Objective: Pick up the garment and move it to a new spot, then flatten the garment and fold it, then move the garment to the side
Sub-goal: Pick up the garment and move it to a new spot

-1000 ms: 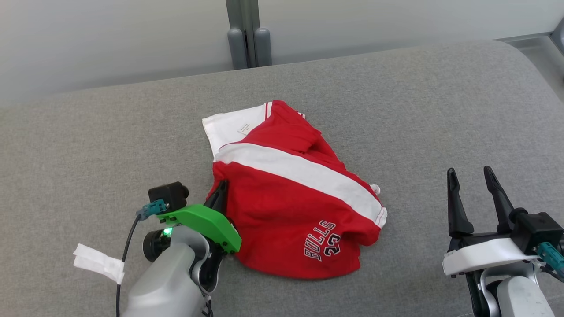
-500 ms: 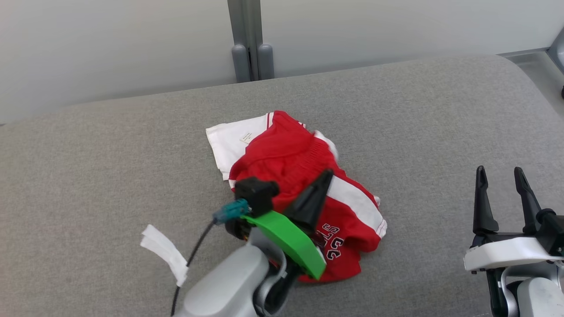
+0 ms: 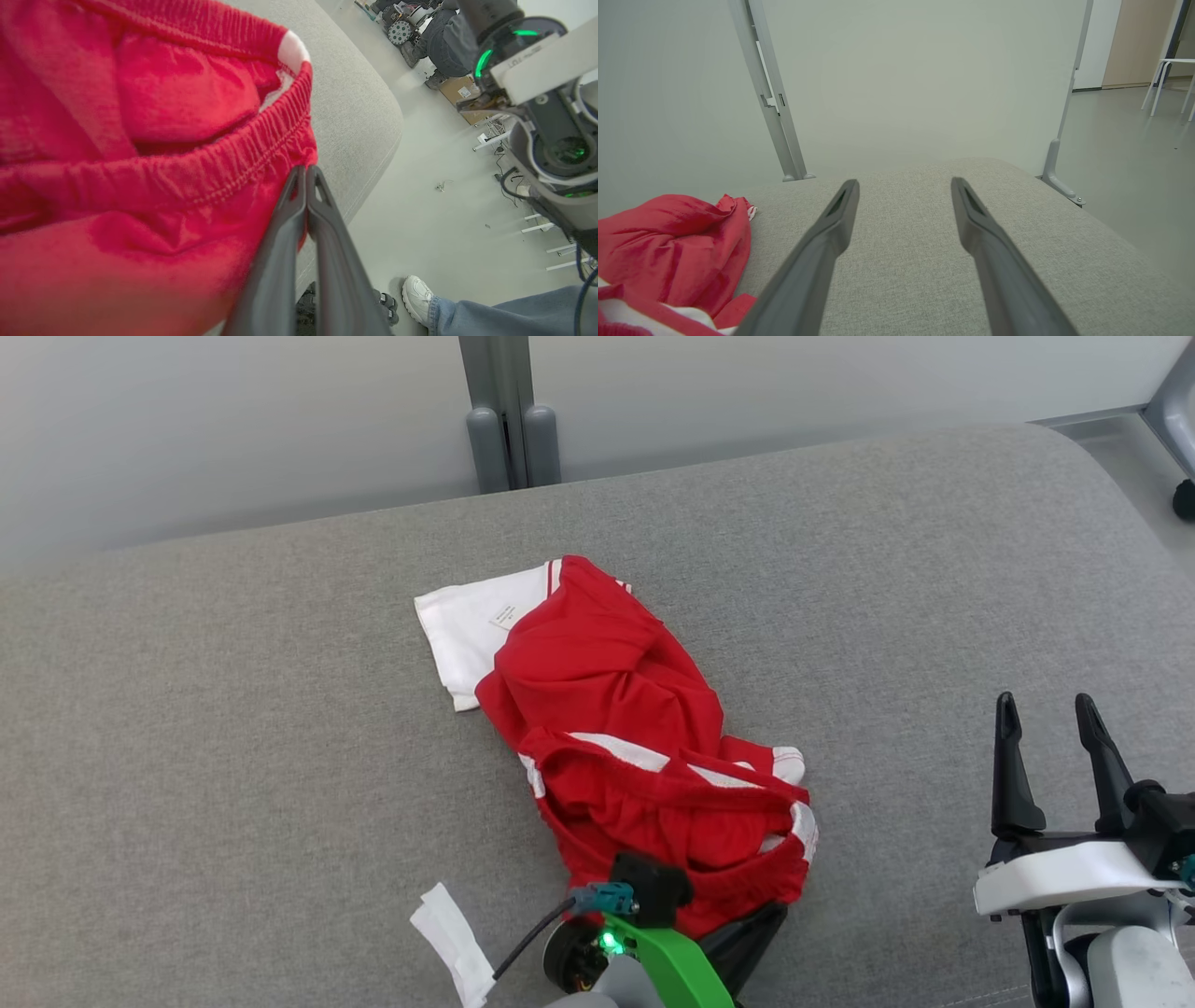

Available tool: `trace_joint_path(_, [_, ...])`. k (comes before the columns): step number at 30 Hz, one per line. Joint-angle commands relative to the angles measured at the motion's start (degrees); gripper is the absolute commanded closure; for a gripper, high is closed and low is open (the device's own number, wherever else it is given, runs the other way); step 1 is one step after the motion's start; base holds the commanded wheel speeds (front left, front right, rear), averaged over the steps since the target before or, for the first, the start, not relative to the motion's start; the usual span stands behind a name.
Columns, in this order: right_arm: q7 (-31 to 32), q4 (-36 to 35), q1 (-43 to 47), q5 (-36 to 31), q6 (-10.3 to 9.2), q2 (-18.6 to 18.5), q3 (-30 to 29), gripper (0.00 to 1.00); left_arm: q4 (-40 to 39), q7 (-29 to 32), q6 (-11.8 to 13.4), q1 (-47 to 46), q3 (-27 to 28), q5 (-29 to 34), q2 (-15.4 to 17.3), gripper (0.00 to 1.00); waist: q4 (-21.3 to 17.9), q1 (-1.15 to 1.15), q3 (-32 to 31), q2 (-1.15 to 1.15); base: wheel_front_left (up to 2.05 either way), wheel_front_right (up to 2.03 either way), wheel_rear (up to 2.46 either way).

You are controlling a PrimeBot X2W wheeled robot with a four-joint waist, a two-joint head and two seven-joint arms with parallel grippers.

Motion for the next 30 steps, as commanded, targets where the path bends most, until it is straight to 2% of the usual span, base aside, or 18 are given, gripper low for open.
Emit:
trace_joint_path(1, [-0.20,0.10,-0.48,0.17,-0.08,-0.15,0.12,0.00,0.82,0.04,0.28,0.78,-0.31,-0.52,0.27,1.00,0.07,0.00,-0.10,0.00,0.00,0.00,0.00])
trace_joint_path(2, [-0.20,0.23,-0.41,0.19,-0.08,-0.15,0.16,0.00,1.48,-0.04,0.33,0.92,-0.60,-0.68,0.27,0.93,0.17,0.00,-0.24,0.00,0.00,0.00,0.00])
trace_joint_path(3, [-0.20,0.36,-0.28,0.19,-0.08,-0.15,0.12,0.00,1.79,-0.17,0.17,0.94,-0.86,-0.84,0.26,0.44,0.37,0.00,-0.44,0.00,0.00,0.00,0.00])
trace_joint_path(4, [-0.20,0.44,-0.15,0.18,-0.08,-0.15,0.02,0.00,1.69,-0.39,-0.03,1.04,-1.02,-1.27,0.26,0.00,0.56,0.00,-0.62,0.00,0.00,0.00,0.00])
trace_joint_path(14, [-0.20,1.58,1.74,0.96,-0.08,-0.16,0.26,0.00,-3.57,-5.36,2.15,-2.04,-1.53,0.26,0.25,0.00,3.75,0.00,-3.77,0.00,0.00,0.00,0.00])
trace_joint_path(19, [-0.20,1.57,2.29,1.19,-0.08,-0.16,0.42,0.00,-6.48,-6.31,4.49,-4.52,1.17,2.11,0.32,0.00,4.77,0.00,-4.70,0.00,0.00,0.00,0.00])
trace_joint_path(22, [-0.20,1.49,2.08,1.21,-0.08,-0.15,1.16,0.00,-4.12,-6.41,5.65,-6.11,2.74,2.43,1.26,0.00,4.30,0.00,-4.75,0.00,0.00,0.00,0.00])
trace_joint_path(30, [-0.20,0.99,1.10,0.59,-0.08,-0.14,1.49,0.00,7.95,-3.01,5.61,-13.39,6.24,1.42,3.68,0.00,0.50,0.00,-2.25,0.00,0.00,0.00,0.00])
